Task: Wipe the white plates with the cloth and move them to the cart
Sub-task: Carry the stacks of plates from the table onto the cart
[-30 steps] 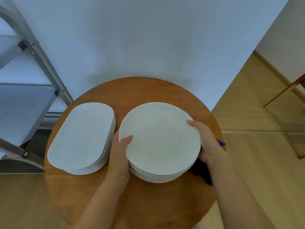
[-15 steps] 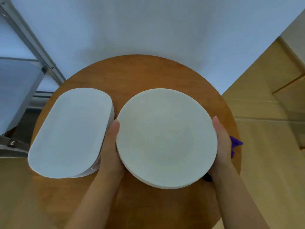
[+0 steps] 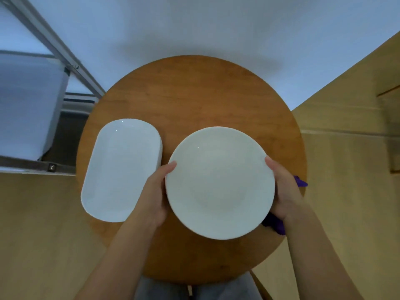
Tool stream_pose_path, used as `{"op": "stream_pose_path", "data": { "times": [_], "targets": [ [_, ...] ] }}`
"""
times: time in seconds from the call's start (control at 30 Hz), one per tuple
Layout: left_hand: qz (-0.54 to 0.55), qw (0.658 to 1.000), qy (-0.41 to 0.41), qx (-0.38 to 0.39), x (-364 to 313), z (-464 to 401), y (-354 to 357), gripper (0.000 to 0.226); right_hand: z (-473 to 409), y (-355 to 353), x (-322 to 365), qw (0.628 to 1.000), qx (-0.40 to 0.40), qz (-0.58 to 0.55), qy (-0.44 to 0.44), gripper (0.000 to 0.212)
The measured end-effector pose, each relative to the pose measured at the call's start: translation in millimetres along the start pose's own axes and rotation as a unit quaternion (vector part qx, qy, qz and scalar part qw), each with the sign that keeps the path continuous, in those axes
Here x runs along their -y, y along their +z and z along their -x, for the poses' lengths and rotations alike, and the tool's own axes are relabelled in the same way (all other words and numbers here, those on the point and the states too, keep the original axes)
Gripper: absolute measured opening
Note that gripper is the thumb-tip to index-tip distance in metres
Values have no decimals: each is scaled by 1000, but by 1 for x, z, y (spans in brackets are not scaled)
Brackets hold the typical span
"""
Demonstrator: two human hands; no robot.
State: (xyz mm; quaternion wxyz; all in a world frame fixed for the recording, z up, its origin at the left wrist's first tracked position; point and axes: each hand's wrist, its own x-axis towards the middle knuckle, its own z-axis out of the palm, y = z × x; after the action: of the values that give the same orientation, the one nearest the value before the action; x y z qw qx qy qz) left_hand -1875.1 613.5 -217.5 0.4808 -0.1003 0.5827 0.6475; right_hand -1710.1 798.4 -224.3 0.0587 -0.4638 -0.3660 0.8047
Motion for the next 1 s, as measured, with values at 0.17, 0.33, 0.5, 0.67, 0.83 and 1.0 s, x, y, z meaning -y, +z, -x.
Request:
{"op": "stream_pose_path", "data": {
  "times": [0.17, 0.33, 0.5, 0.67, 0.83, 1.0],
  "targets": [
    [3, 999, -36, -28, -5, 7, 12, 36, 3, 11, 0, 998, -42, 7, 40, 35],
    [9, 999, -30, -22, -4, 12, 16, 25, 5, 14, 0, 998, -35, -24, 46, 38],
    [10, 999, -41, -27, -8, 9, 16, 19, 9, 15, -3, 996, -60, -60, 36, 33],
    [3, 999, -47, 2, -31, 28, 22, 16, 39, 24, 10, 995, -82, -62, 1, 36],
    [34, 999, -16, 11, -70, 66, 19, 15, 87, 61, 45, 995, -65, -53, -61, 49],
    [54, 998, -20, 10, -118, 101, -8, 34, 122, 121, 67, 994, -80, -47, -56, 46]
  ]
}}
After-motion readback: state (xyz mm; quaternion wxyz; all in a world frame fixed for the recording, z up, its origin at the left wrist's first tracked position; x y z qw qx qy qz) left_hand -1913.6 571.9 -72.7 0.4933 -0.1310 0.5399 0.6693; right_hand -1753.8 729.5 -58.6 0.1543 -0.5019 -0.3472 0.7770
